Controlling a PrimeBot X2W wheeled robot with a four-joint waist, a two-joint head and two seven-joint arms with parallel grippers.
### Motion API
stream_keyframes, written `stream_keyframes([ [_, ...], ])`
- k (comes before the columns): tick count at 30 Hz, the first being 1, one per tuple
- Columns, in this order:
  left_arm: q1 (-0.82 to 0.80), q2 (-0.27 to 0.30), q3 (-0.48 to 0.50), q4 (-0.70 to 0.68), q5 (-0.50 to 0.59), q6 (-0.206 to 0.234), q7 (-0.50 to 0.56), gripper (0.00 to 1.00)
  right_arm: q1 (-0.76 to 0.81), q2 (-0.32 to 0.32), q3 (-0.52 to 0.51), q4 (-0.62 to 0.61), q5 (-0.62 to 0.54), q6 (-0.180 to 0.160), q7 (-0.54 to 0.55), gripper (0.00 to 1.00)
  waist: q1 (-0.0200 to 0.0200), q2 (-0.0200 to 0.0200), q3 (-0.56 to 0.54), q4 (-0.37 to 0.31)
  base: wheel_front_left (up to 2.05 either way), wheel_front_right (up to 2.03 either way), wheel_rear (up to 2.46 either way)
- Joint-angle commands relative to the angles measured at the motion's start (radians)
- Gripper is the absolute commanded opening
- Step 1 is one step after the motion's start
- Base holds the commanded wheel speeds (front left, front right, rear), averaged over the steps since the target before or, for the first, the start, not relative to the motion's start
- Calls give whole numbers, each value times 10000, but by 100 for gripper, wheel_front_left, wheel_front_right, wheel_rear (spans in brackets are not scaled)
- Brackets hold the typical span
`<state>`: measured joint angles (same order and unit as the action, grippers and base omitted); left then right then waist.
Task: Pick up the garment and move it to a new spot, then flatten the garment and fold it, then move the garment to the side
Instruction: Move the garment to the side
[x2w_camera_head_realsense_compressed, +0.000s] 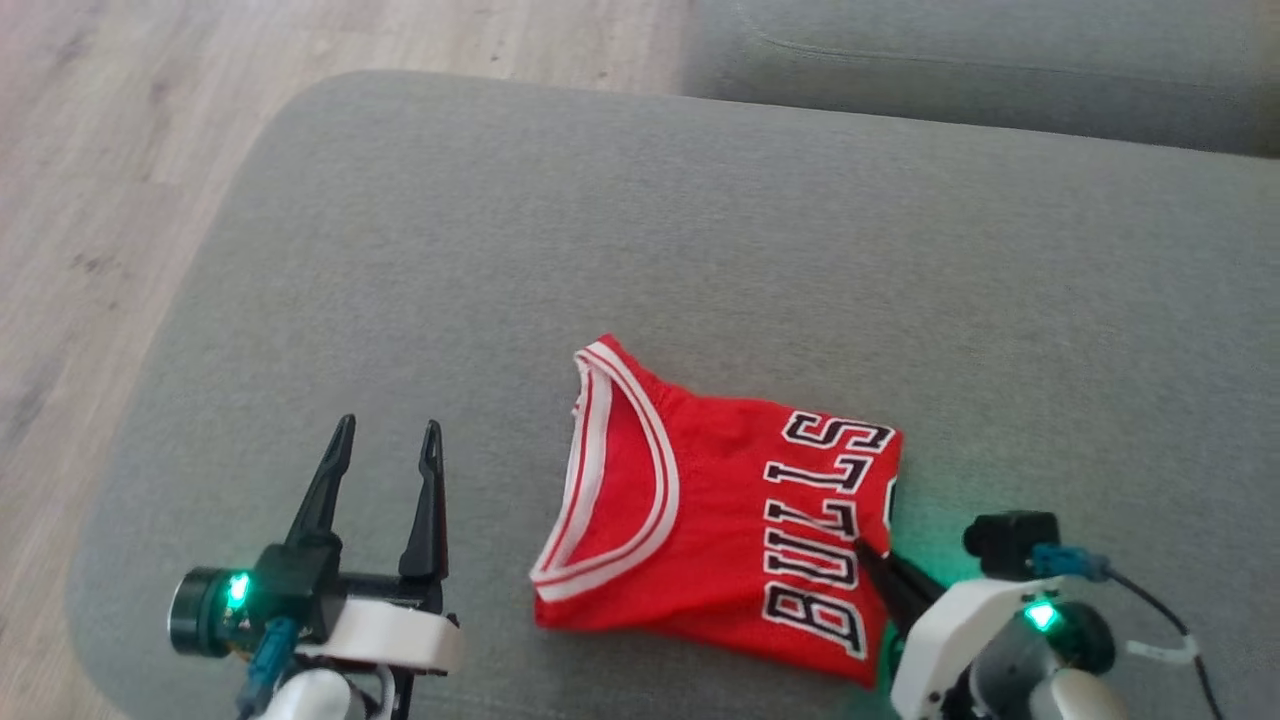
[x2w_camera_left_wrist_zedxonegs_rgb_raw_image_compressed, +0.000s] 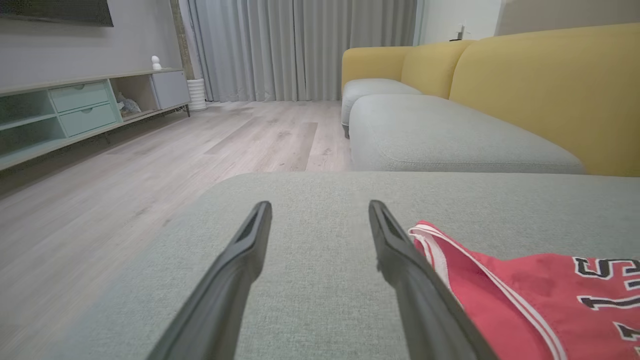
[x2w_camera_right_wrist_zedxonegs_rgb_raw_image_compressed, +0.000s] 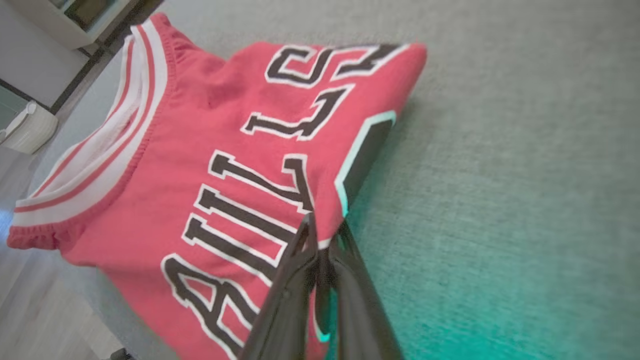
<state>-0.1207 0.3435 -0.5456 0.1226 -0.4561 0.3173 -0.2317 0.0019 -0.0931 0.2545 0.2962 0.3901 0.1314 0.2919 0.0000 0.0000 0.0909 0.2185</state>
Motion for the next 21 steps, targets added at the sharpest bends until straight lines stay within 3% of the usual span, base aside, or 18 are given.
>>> stream_keyframes([
  [1, -436, 173, 461, -369, 166, -21, -176, 100, -357, -346, 94, -491, -179, -7, -335, 0, 0, 0, -21, -336, 0, 0, 0],
  [11, -276, 271, 771, -772, 657, -255, -293, 100, -392, -1694, -528, -1177, -681, -7, -707, 0, 0, 0, 144, -2109, 0, 0, 0],
  [21, -732, 175, 1128, -988, 1305, -1099, -298, 100, -2106, -3421, -845, -1067, -424, -7, -778, 0, 0, 0, 1224, -3794, 0, 0, 0],
])
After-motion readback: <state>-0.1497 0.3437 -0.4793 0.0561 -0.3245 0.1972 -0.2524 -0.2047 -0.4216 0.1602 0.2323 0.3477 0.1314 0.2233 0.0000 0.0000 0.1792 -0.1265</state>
